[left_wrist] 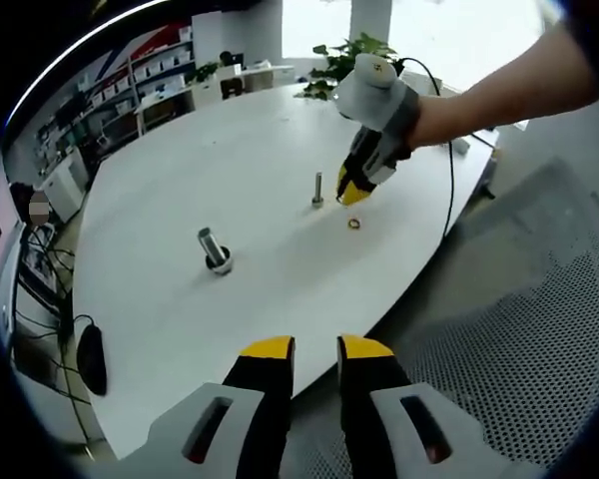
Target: Place the washer onto the threaded stud by aligning its center hole with the stud, sliding it down to the base, and recovering from edge contact or off-axis alignment until the washer reaches the visible bottom stop.
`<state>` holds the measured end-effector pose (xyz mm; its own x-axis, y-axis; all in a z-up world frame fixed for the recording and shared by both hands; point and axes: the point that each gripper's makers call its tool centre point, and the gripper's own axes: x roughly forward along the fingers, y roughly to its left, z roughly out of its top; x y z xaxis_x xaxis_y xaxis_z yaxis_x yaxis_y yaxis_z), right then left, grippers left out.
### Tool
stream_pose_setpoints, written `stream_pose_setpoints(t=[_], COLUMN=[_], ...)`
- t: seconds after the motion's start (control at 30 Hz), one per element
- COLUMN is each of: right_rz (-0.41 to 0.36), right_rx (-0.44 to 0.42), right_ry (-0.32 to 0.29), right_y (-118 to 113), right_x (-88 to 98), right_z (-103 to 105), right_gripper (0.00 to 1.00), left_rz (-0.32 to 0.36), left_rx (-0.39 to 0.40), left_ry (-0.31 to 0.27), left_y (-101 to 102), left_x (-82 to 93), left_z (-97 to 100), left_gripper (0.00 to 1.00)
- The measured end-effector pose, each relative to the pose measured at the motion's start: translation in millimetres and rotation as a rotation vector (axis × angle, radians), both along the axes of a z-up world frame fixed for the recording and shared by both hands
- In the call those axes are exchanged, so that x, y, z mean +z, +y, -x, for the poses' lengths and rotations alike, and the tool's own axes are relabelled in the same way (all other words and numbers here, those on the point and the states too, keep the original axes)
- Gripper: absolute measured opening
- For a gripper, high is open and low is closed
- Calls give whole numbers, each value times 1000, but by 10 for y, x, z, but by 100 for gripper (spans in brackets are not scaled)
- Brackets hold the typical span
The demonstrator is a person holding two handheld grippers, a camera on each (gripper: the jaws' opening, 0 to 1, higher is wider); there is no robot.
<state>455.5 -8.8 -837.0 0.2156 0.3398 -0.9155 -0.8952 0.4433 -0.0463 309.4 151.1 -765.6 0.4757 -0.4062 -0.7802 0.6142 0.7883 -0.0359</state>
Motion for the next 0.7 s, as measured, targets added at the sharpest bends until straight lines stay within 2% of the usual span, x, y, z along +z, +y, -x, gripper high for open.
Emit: stream_pose_setpoints(t=[0.23,0.43,0.57,0.7], right_rz=[-57,-73,-68,-58], right_rx=[-41,-46,1,29], right_ry=[-50,-85,-135,-145], right_y=[8,5,77,151], right_x=[266,400,532,562], right_z=[-49,-87,-148,-210], right_gripper=[13,13,13,13], left_rz=[8,9,12,13], left_rx=[-1,-5,-7,-11], left_ry=[-3,-3,-3,-1], left_y=[-11,-17,-22,-28], left_x=[12,13,13,12], left_z=[-3,2,3,7], left_gripper=[15,15,15,15])
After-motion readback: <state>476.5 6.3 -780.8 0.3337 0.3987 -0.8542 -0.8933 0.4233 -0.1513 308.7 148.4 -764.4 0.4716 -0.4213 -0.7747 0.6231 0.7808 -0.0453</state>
